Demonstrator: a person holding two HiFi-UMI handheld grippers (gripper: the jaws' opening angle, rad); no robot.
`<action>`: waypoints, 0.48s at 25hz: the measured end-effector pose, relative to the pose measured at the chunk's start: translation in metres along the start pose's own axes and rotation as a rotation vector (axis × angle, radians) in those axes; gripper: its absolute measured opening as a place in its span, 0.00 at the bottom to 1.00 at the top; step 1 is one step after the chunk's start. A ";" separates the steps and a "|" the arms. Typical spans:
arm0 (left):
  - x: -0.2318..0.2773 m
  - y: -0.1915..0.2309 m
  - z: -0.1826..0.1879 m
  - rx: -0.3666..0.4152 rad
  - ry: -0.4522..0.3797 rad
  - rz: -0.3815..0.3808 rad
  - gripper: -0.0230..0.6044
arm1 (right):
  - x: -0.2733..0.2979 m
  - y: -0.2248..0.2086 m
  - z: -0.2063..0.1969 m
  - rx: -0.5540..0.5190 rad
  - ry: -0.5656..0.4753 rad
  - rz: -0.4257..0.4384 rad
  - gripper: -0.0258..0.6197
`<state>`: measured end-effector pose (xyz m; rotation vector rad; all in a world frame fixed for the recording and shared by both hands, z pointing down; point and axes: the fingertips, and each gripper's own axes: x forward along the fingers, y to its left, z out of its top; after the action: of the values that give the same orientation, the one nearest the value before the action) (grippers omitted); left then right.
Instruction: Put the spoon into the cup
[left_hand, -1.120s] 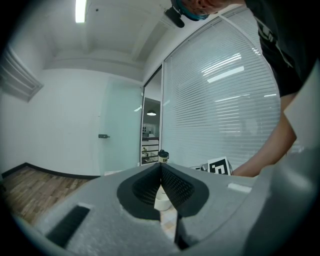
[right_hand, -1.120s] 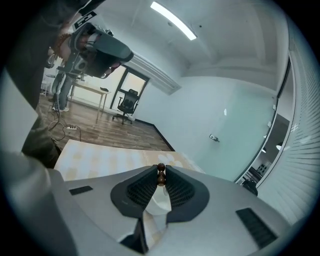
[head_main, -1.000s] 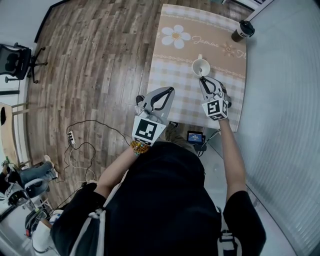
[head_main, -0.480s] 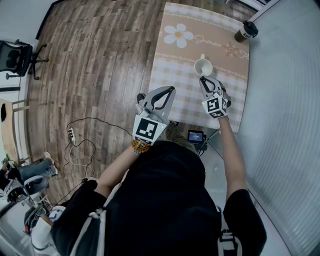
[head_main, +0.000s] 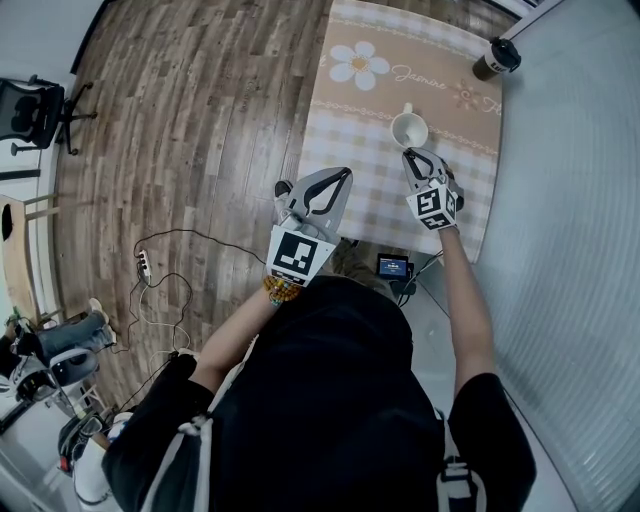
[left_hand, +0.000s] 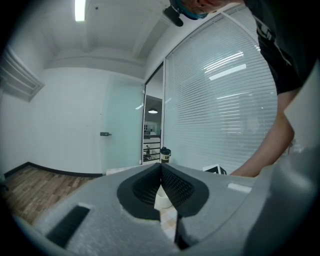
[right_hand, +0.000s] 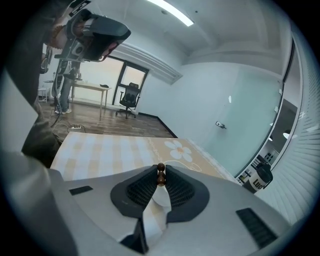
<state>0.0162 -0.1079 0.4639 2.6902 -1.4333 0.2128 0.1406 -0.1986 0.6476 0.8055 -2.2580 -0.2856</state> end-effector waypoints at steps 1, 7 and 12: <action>0.000 0.000 0.000 0.006 0.001 0.000 0.06 | 0.001 -0.001 -0.001 0.014 0.002 -0.001 0.11; 0.003 0.000 0.000 0.012 -0.003 -0.005 0.06 | 0.005 -0.005 -0.009 0.059 0.018 -0.005 0.11; 0.006 0.000 -0.003 0.007 -0.002 -0.005 0.06 | 0.010 -0.008 -0.015 0.074 0.027 -0.004 0.11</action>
<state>0.0194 -0.1125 0.4676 2.7002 -1.4285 0.2157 0.1493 -0.2109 0.6601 0.8475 -2.2530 -0.1933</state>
